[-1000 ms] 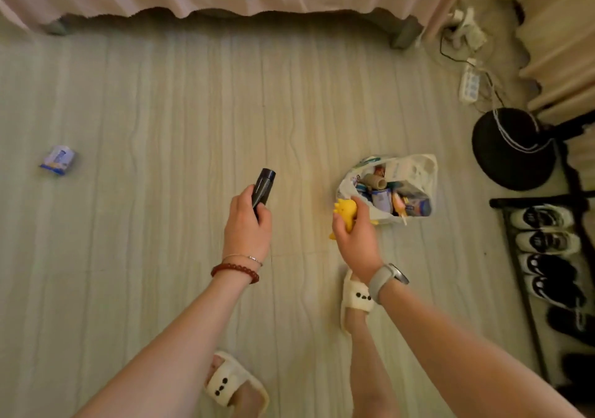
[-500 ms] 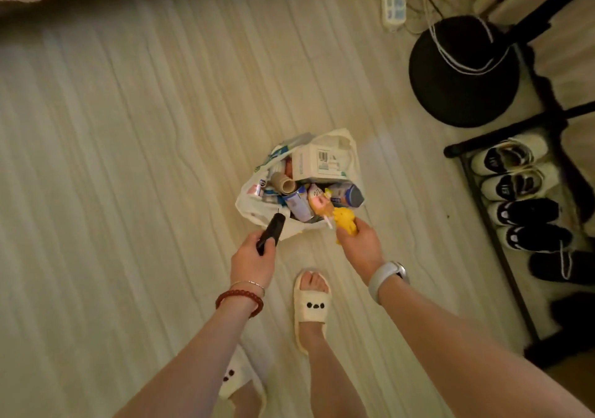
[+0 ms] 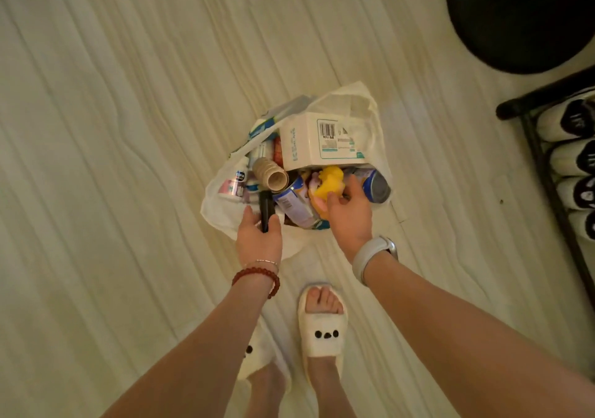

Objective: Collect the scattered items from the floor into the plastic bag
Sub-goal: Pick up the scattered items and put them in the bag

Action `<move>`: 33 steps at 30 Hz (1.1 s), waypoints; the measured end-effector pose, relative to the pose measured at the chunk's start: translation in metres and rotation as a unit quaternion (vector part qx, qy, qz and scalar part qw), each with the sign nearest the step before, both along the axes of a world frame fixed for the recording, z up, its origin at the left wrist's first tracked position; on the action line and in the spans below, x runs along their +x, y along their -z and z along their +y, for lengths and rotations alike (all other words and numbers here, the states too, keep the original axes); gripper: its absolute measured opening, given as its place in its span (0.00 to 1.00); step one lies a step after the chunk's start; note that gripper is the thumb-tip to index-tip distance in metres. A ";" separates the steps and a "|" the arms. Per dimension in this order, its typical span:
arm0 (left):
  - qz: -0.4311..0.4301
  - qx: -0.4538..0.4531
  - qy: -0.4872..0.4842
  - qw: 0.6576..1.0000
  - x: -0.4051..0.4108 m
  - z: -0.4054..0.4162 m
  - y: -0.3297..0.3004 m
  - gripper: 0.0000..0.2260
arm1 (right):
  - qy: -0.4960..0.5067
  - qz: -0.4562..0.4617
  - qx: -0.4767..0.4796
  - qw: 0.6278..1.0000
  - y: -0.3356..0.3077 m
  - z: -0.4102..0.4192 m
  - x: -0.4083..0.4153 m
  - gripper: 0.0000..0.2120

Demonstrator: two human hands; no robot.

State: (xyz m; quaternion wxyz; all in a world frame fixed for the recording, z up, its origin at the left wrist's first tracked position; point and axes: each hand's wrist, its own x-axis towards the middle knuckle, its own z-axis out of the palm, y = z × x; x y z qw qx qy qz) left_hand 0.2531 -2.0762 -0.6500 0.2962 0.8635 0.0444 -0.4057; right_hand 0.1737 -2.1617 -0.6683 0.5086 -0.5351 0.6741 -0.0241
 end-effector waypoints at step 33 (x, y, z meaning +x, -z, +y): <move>0.040 -0.063 -0.113 0.991 0.030 0.079 0.025 0.13 | -0.230 0.102 -0.020 0.968 0.025 0.076 0.036 0.12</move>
